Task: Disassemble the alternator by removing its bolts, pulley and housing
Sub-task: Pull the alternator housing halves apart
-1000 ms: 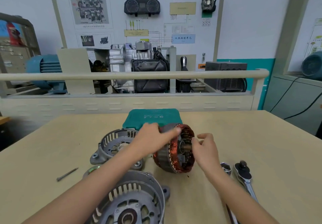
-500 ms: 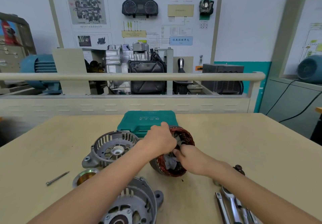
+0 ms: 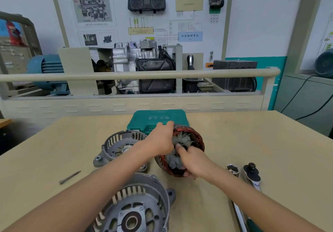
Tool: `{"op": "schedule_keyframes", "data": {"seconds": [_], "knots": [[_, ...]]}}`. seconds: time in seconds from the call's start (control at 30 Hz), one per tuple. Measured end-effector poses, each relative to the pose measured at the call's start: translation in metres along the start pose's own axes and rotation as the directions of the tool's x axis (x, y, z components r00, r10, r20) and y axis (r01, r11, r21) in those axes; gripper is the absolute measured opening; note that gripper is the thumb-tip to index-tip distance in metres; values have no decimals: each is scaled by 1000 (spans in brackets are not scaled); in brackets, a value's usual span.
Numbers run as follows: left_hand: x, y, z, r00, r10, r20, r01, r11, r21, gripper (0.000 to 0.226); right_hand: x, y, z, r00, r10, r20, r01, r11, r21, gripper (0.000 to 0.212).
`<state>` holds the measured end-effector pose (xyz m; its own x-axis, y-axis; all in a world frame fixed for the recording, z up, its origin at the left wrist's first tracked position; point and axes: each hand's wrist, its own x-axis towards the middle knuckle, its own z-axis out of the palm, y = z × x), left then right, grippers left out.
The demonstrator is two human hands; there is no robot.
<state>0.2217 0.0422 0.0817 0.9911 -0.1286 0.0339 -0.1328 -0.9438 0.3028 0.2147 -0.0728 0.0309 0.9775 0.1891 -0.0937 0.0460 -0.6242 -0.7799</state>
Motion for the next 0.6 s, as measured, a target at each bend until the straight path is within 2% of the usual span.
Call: {"op": "schedule_keyframes", "data": {"seconds": [0.07,0.1,0.2,0.33,0.47,0.57,0.6], "knots": [[-1,3,0,1000,-32,1,32,999,-39,64,0,-8,-2,979,191,74,-200,969,144,44],[-2,4,0,998,-62,-5,62,996,-59,66,2,-10,-3,970,226,84,-235,965,114,44],[-4,7,4,985,-165,-45,158,980,-116,59,11,-17,-10,962,250,114,-259,963,71,39],[-6,2,13,962,-264,-69,251,955,-156,39,19,-29,-15,885,349,307,-392,916,89,29],[-8,-7,17,960,-250,-122,228,958,-172,37,24,-26,-5,840,423,340,-478,873,94,37],[-9,-12,18,962,-247,-117,226,960,-166,35,22,-27,-1,846,427,319,-499,845,191,39],[-9,-13,18,963,-245,-114,225,960,-164,35,18,-29,-1,867,402,294,-465,865,188,38]]}}
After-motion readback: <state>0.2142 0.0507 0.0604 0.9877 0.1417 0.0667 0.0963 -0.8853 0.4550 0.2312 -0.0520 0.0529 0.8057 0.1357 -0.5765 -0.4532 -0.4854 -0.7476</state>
